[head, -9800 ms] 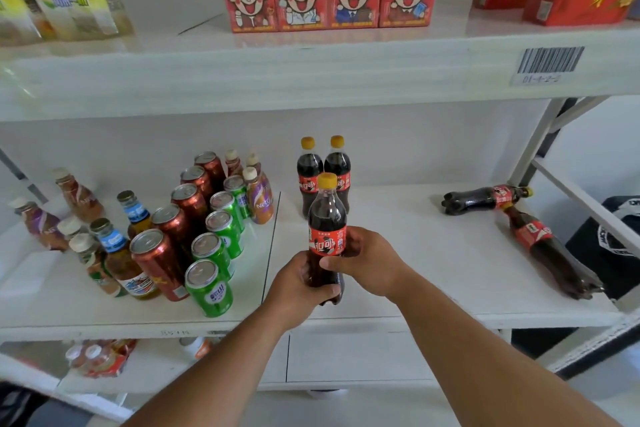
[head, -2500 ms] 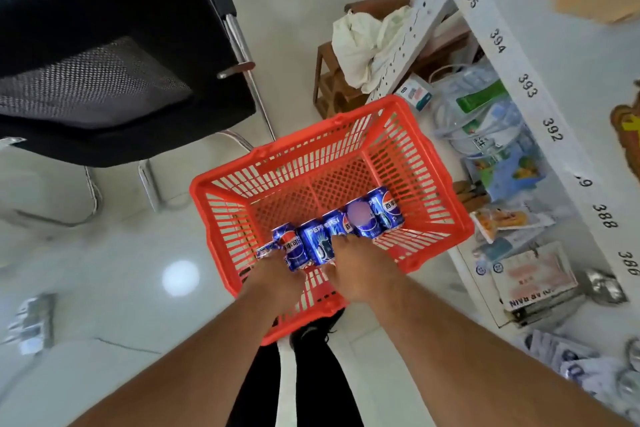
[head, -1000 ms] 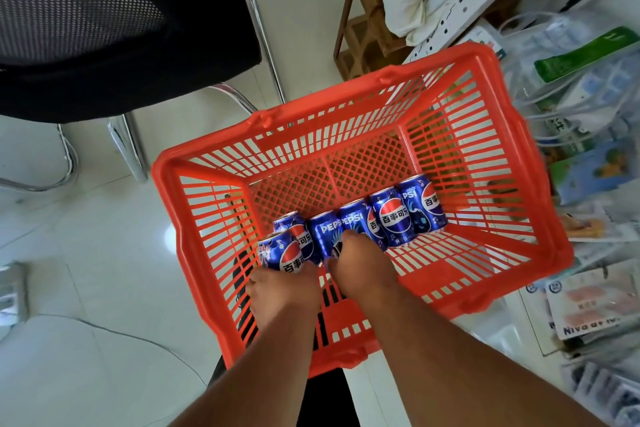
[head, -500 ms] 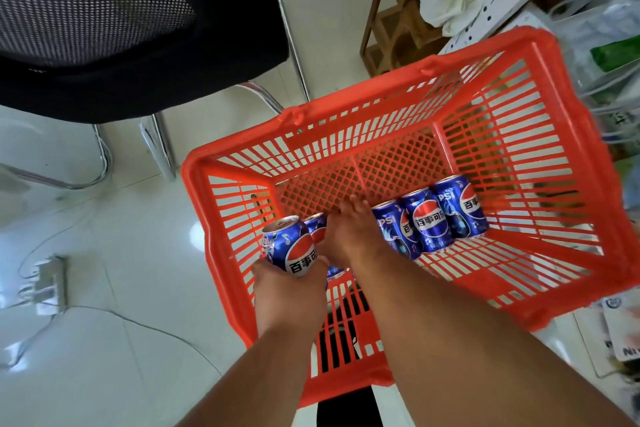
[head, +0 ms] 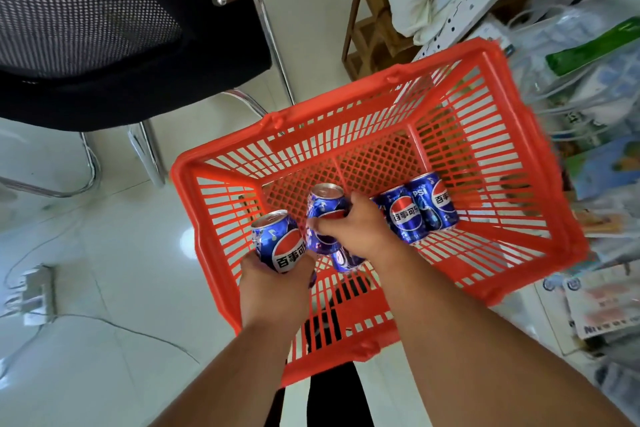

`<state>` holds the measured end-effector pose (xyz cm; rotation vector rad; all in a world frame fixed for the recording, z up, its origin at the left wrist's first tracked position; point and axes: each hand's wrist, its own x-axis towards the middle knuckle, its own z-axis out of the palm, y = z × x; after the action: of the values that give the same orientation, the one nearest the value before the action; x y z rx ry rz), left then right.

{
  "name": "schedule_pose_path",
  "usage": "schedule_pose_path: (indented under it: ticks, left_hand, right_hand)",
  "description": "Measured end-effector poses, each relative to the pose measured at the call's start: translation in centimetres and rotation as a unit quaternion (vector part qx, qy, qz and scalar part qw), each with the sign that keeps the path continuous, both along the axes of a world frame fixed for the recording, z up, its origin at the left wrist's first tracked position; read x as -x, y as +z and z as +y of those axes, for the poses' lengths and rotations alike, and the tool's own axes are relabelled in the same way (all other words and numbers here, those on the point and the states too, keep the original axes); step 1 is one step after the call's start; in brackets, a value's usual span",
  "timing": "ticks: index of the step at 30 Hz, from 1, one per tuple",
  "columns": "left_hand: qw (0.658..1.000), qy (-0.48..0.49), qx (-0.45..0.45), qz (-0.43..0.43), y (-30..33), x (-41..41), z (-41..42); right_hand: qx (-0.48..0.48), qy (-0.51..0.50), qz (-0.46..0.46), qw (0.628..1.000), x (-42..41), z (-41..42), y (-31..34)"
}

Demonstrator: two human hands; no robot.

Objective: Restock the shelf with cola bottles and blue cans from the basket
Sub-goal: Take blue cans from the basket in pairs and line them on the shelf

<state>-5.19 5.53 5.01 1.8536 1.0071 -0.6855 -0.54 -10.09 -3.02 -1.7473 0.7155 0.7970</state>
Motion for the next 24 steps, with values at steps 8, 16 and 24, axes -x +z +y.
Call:
schedule_pose_path:
  ticks: [8,16,24]
  left_hand:
    - [0.987,-0.132,0.073,-0.063,7.3,-1.4,-0.7]
    - [0.939,-0.274,0.185,-0.092,18.8,-2.6,-2.6]
    - [0.851,-0.44,0.254,-0.133,27.7,-3.4,-4.4]
  right_hand:
    - [-0.071,-0.178,-0.022,0.981,1.8,-5.0,9.3]
    - [-0.085,-0.255,-0.108,0.957,7.3,-8.6,24.0]
    - [-0.042,-0.386,-0.163,0.907,14.7,-6.3,35.9]
